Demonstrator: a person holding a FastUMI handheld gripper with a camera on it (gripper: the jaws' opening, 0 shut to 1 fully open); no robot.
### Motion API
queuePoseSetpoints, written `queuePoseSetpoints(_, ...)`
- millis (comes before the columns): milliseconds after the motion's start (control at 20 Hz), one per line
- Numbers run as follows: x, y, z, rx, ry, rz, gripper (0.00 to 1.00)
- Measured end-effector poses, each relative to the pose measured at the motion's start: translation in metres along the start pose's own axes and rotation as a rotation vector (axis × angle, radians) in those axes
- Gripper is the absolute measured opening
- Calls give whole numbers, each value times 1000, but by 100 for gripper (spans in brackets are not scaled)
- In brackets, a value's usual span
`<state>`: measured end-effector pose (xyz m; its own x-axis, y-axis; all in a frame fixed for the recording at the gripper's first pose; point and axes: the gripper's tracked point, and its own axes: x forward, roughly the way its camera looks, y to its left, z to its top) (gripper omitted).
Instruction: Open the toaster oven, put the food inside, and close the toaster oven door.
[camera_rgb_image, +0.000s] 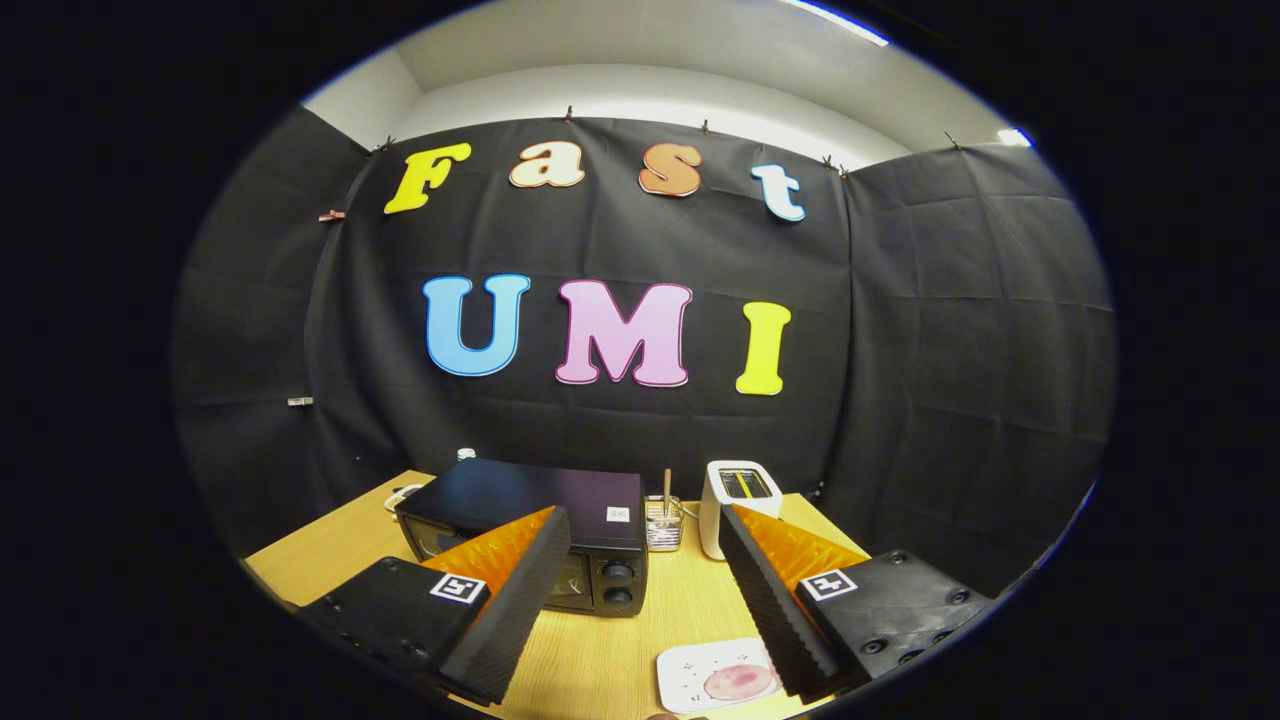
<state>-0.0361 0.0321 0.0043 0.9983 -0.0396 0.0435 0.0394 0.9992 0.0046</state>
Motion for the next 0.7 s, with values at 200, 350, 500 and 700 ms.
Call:
queuePoseSetpoints(200,-8,1,0,-13,1,-18,98)
queuePoseSetpoints(350,-13,1,1,-27,3,-31,98)
queuePoseSetpoints(500,-14,3,-1,-23,12,-37,98)
queuePoseSetpoints(700,-9,16,-13,-9,56,-37,98)
